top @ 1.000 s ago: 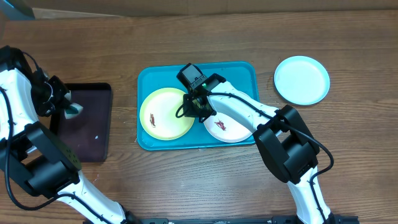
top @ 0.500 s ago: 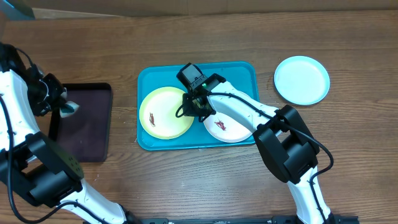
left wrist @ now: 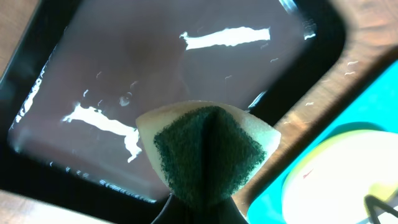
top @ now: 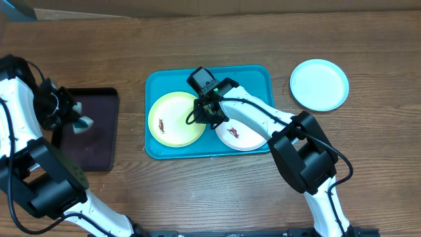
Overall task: Clean dirty plates on tray and stack at the side
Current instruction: 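Dip the sponge into the black tray's water with the left gripper, then scrub the yellow plate with the left-held sponge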
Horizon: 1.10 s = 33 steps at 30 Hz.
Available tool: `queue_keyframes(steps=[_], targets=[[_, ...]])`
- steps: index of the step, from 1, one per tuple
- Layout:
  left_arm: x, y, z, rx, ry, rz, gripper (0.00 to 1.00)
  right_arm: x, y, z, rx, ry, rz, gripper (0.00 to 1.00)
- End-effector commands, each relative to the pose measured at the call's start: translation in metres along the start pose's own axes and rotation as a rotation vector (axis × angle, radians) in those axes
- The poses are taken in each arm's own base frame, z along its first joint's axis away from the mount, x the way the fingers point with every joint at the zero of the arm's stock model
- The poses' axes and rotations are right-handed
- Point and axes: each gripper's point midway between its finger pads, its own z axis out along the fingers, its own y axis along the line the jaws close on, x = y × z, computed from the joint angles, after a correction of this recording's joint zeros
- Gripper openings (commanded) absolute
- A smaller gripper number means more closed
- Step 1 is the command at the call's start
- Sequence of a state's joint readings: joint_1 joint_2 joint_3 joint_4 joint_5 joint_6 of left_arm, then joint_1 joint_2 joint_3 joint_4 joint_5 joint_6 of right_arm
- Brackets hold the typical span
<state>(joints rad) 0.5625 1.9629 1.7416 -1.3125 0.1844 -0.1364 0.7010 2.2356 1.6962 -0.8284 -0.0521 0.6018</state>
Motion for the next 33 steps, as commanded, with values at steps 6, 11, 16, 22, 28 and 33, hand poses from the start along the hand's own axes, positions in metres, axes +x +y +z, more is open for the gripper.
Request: queue_keyframes(steps=[6,11,16,22,28,33], targets=[[0.021,0.020,0.006,-0.112,0.051,-0.047,0.04,0.002,-0.013,0.011,0.056,0.000,-0.006,0.04],[0.020,0.012,-0.008,-0.079,0.027,-0.043,0.04,0.006,-0.016,0.011,0.068,0.015,-0.005,0.05],[0.015,-0.026,-0.049,0.108,-0.081,0.015,0.04,0.005,-0.015,0.011,0.065,0.012,-0.005,0.04],[0.030,-0.079,-0.098,0.326,-0.191,0.149,0.04,0.005,-0.015,0.011,0.064,0.011,-0.005,0.04],[0.058,-0.116,-0.085,0.330,-0.126,0.303,0.04,0.003,-0.013,0.011,0.058,0.003,-0.005,0.04],[0.084,-0.151,-0.045,0.321,-0.054,0.400,0.04,0.003,-0.013,0.011,0.057,0.002,-0.001,0.04]])
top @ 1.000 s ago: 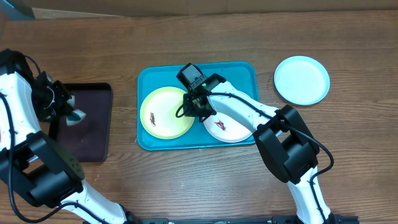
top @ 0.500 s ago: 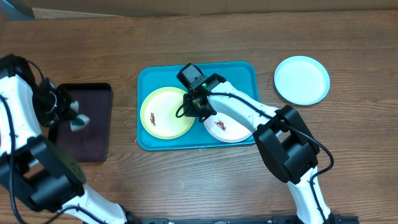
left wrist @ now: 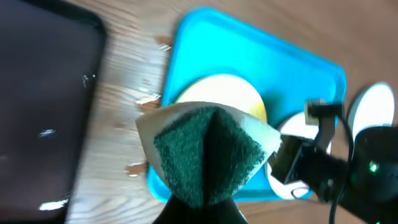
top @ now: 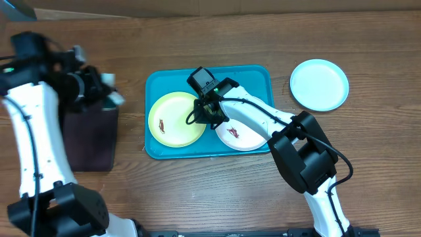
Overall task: Clean dirty plates on tray and stack at the side
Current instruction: 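Scrub the yellow plate with the left-held sponge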
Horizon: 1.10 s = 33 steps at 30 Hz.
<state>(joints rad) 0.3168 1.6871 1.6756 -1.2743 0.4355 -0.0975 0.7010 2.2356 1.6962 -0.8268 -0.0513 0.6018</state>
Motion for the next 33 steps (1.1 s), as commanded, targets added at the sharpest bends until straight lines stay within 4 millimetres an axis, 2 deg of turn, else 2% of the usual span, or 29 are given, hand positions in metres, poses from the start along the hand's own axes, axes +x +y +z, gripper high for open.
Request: queue_keyframes(steps=[1,7,15,20,24,33], targets=[[0.021,-0.019,0.034,0.036,0.085,0.050,0.04,0.003,-0.013,0.011,0.058,0.004,-0.001,0.04],[0.051,-0.046,0.093,0.074,0.138,0.140,0.04,0.003,-0.013,0.011,0.057,0.003,-0.001,0.04],[0.079,-0.066,0.157,0.120,0.109,0.110,0.04,0.003,-0.013,0.011,0.058,0.004,-0.002,0.04],[0.093,-0.072,0.177,0.136,0.091,0.156,0.04,0.003,-0.013,0.011,0.057,0.003,-0.002,0.04],[0.089,-0.050,0.185,-0.019,0.038,0.078,0.04,0.003,-0.013,0.011,0.058,0.004,-0.002,0.04],[0.079,-0.030,0.189,-0.129,-0.011,0.050,0.04,0.004,-0.014,0.011,0.059,0.006,-0.001,0.04]])
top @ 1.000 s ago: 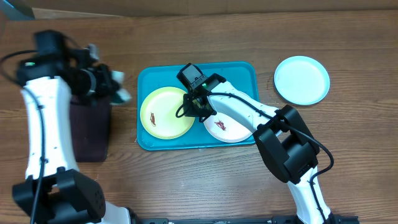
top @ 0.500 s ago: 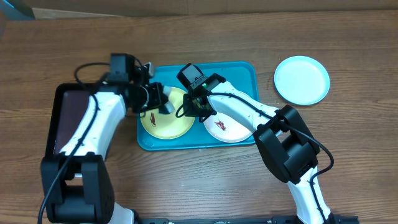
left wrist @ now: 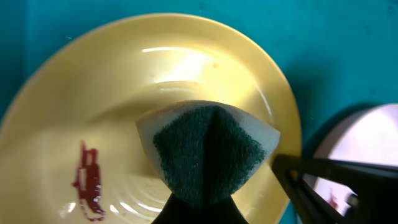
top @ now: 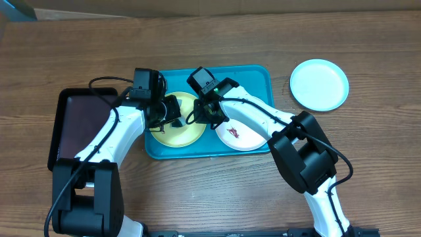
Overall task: Clean dirty plates on tray and stack at the side
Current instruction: 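Scrub the yellow plate with the left-held sponge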
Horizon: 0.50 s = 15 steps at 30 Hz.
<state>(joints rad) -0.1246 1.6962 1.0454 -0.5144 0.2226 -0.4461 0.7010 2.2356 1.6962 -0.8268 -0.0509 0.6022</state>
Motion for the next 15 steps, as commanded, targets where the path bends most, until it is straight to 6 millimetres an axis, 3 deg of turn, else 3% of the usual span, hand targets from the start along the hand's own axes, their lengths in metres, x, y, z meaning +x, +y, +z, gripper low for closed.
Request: queue_keyframes(steps=[1,9,15], targets=[[0.000,0.013,0.010,-0.063,-0.005,-0.036,0.04,0.004,-0.014,0.011,0.059,0.006,-0.002,0.04],[0.013,0.000,0.044,0.058,0.093,-0.048,0.04,0.004,-0.014,0.011,0.061,0.008,-0.002,0.04],[0.028,0.027,0.061,-0.058,0.146,-0.034,0.04,0.004,-0.015,0.011,0.062,0.009,-0.002,0.04]])
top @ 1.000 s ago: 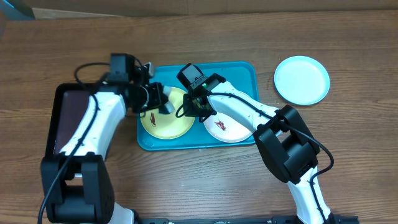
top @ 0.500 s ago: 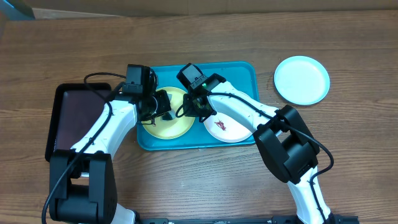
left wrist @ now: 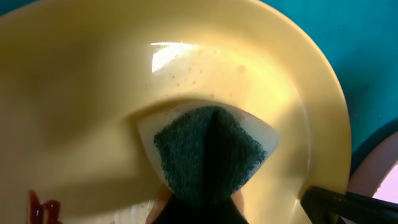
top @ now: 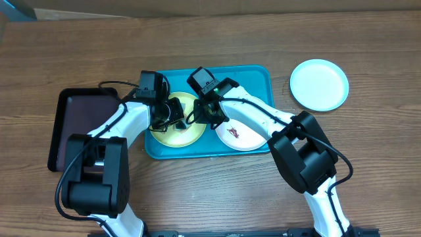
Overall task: Clean dirty plates on tray and stack at the side
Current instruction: 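Scrub the yellow plate with the left-held sponge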
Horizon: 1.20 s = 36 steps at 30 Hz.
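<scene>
The yellow plate (top: 161,135) lies in the left half of the blue tray (top: 253,79). My left gripper (top: 172,112) is down over it, shut on a folded sponge (left wrist: 208,149), white with a green scouring face. The sponge presses on the plate's inside (left wrist: 93,93), and small water drops show beyond it. A red smear (left wrist: 40,208) sits at the lower left edge of the wrist view. My right gripper (top: 207,108) is at the yellow plate's right rim, gripping it. A white plate (top: 248,125) with a red smear lies in the tray's right half.
A clean pale blue plate (top: 319,84) sits on the wooden table to the right of the tray. A dark tray (top: 79,138) lies to the left. My two arms meet close together over the blue tray.
My left gripper has come down closer onto the yellow plate with the sponge, which now touches the plate. The red smear has slid to the edge of the wrist view. The right arm is unmoved.
My left gripper first held the sponge over the dark tray at the left. Then it was raised near the blue tray's left side, then over the yellow plate, and now the sponge rests on that plate. My right gripper has stayed at the plate's rim throughout.
</scene>
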Available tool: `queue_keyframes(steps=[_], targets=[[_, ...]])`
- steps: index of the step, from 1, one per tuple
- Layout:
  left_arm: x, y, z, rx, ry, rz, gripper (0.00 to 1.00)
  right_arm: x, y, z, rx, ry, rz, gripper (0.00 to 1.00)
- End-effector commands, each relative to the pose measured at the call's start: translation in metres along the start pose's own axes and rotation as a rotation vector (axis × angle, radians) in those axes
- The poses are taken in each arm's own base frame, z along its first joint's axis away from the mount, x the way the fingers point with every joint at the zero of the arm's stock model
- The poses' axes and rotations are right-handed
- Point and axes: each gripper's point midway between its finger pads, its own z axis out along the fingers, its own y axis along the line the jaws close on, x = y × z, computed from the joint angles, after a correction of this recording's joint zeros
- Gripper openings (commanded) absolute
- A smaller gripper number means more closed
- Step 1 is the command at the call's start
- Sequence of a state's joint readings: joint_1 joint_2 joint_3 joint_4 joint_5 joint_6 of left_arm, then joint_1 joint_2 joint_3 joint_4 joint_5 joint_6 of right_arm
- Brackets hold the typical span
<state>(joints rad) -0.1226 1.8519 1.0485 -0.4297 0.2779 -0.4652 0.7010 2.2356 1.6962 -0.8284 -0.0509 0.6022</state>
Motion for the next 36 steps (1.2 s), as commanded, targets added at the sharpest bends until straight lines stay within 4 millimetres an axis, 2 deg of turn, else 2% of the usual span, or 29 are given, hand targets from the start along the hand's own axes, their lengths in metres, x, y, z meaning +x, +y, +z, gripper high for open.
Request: queue_keyframes(steps=[1,5,8,11,15,19,23,25,27,30,33,36], targets=[[0.017,0.029,0.017,-0.123,0.064,-0.001,0.04,0.004,-0.014,0.011,0.061,0.008,-0.002,0.04],[0.018,0.073,0.008,-0.368,0.041,0.000,0.04,0.005,-0.015,0.011,0.063,0.011,-0.002,0.04],[0.024,0.095,-0.002,-0.492,0.052,0.006,0.04,0.005,-0.015,0.011,0.063,0.011,-0.002,0.04],[0.024,0.108,-0.011,-0.579,0.048,0.016,0.04,0.005,-0.015,0.011,0.063,0.010,-0.002,0.04],[0.015,0.115,-0.019,-0.643,0.015,0.026,0.04,0.005,-0.015,0.011,0.063,0.011,-0.002,0.04],[0.000,0.106,-0.030,-0.646,-0.001,0.028,0.04,0.005,-0.015,0.011,0.063,0.011,-0.002,0.04],[-0.027,0.093,-0.053,-0.675,-0.045,0.033,0.04,0.005,-0.015,0.011,0.063,0.011,-0.003,0.04],[-0.040,0.084,-0.064,-0.670,-0.068,0.032,0.04,0.005,-0.015,0.011,0.063,0.010,-0.005,0.04],[-0.048,0.071,-0.067,-0.622,-0.075,0.028,0.04,0.005,-0.015,0.011,0.063,0.010,-0.005,0.04],[-0.046,0.047,-0.055,-0.470,-0.046,0.020,0.04,0.004,-0.014,0.011,0.060,0.007,-0.005,0.04],[-0.037,0.013,-0.034,-0.248,0.022,0.072,0.04,0.004,-0.014,0.011,0.060,0.007,-0.005,0.04],[-0.028,-0.004,-0.019,-0.130,0.067,0.081,0.04,0.004,-0.014,0.011,0.061,0.008,-0.005,0.04]])
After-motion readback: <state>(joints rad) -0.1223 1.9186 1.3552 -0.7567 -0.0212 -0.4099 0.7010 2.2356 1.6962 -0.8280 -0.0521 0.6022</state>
